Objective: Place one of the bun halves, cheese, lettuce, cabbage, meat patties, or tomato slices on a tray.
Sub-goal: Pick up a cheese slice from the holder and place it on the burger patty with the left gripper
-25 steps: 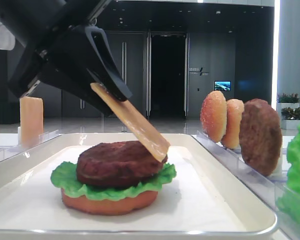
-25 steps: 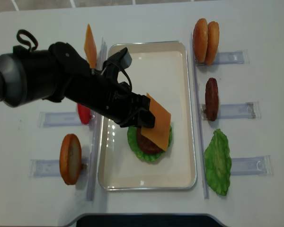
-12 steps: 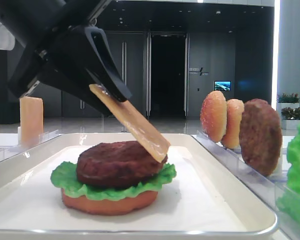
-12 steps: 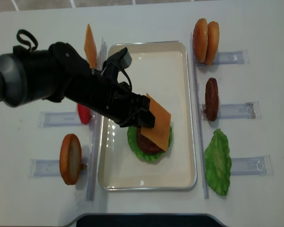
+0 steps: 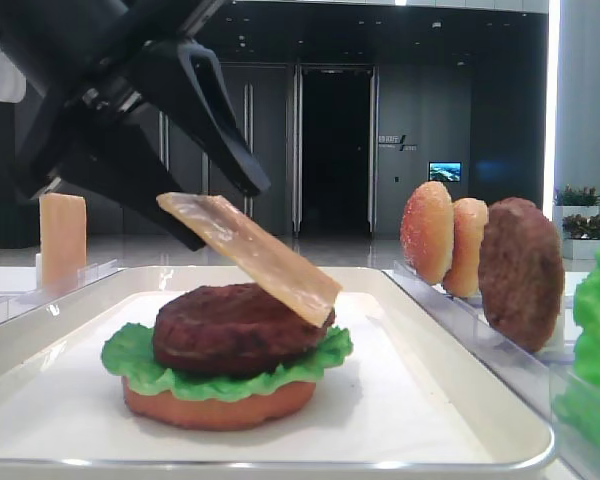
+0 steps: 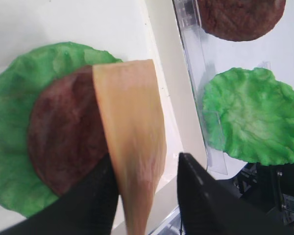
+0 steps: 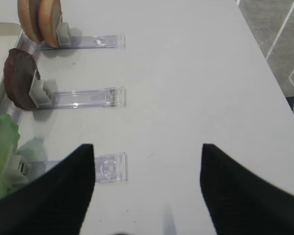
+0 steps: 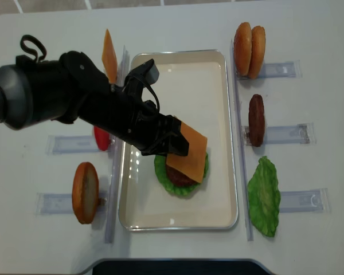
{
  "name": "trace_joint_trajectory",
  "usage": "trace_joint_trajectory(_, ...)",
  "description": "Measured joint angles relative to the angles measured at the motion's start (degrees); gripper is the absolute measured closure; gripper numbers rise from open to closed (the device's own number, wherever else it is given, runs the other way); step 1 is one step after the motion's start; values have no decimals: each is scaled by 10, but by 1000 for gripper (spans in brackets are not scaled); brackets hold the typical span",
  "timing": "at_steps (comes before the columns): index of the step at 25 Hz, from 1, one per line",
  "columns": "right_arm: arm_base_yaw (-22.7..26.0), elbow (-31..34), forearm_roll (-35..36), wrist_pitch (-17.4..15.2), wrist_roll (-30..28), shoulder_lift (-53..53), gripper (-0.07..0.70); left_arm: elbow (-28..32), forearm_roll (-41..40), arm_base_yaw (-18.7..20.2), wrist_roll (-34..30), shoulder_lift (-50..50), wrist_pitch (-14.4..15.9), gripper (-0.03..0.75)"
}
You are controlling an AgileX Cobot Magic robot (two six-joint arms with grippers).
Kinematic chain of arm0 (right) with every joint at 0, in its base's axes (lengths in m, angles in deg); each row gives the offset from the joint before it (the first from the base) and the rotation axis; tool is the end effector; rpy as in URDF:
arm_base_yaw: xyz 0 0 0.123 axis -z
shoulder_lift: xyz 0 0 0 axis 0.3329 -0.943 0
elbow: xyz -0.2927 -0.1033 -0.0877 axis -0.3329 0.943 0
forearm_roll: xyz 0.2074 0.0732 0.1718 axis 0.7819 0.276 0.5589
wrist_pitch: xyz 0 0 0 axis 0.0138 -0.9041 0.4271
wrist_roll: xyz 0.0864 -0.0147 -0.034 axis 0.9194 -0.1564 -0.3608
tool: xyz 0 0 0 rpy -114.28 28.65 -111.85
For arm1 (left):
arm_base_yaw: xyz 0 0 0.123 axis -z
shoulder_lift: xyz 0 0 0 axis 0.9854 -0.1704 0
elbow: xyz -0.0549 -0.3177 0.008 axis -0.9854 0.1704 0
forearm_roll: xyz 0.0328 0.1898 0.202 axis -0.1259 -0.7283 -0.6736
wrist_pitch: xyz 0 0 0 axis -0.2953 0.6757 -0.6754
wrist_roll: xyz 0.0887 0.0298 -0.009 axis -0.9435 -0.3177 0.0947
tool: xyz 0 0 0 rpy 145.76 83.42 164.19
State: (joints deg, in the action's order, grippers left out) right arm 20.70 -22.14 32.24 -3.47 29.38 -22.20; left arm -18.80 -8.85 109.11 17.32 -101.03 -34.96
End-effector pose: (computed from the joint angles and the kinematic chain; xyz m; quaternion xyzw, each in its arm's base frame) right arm -0.0200 0.0023 0.2818 -0.0098 0.8713 -0.0050 0.4906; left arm 0.2667 -0.2035 0.2029 0.1240 0.9301 -0.3339 0.0902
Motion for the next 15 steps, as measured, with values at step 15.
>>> trace_joint_trajectory(15, 0, 0, 0, 0, 0, 0, 161, 0, -30, 0, 35, 3, 0, 193)
